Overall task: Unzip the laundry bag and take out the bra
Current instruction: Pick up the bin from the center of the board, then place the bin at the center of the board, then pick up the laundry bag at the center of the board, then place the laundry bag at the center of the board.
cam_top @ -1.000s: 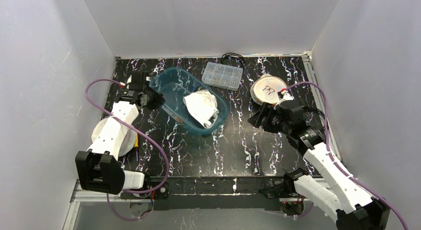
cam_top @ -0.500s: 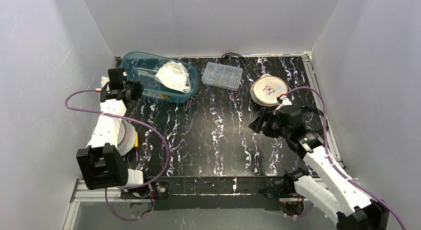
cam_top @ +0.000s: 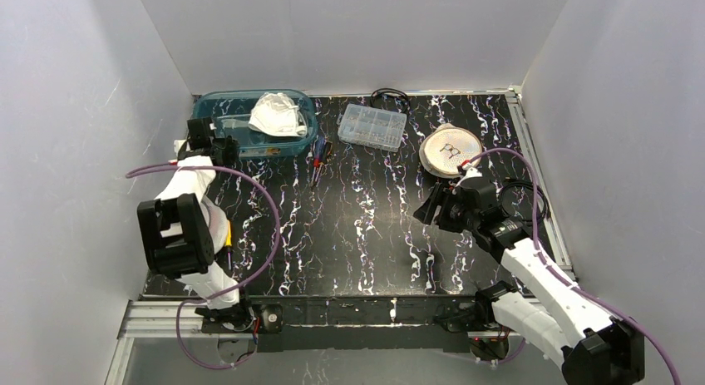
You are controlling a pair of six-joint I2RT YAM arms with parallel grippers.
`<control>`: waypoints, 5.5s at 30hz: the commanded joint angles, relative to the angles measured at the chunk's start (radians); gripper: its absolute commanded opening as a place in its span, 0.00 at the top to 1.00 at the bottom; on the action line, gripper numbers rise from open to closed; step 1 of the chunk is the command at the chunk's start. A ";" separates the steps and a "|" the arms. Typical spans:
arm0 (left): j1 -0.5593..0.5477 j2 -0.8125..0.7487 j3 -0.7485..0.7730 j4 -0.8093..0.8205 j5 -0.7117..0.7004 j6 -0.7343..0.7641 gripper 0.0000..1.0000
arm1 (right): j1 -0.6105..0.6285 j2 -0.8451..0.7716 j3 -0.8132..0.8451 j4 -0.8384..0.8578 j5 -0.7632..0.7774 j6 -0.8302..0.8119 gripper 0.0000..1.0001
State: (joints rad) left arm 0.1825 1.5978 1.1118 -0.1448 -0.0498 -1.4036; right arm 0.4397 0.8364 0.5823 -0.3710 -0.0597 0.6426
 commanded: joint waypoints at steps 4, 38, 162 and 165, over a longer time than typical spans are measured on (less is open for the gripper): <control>-0.082 0.093 0.023 0.029 -0.032 -0.020 1.00 | 0.001 0.043 0.026 0.064 0.005 -0.022 0.27; -0.333 -0.269 0.241 -0.531 -0.037 0.730 0.02 | -0.001 0.077 0.237 -0.051 0.212 -0.070 0.01; -0.723 -0.480 -0.747 0.635 0.524 0.402 0.15 | 0.191 0.109 -0.317 0.866 -0.354 0.579 0.99; -0.731 -0.442 -0.742 0.665 0.528 0.402 0.19 | 0.191 0.112 -0.318 0.867 -0.357 0.580 0.99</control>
State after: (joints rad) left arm -0.5346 1.1236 0.3496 0.4427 0.4423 -1.0054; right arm 0.6250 0.9489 0.2676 0.4313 -0.3996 1.2095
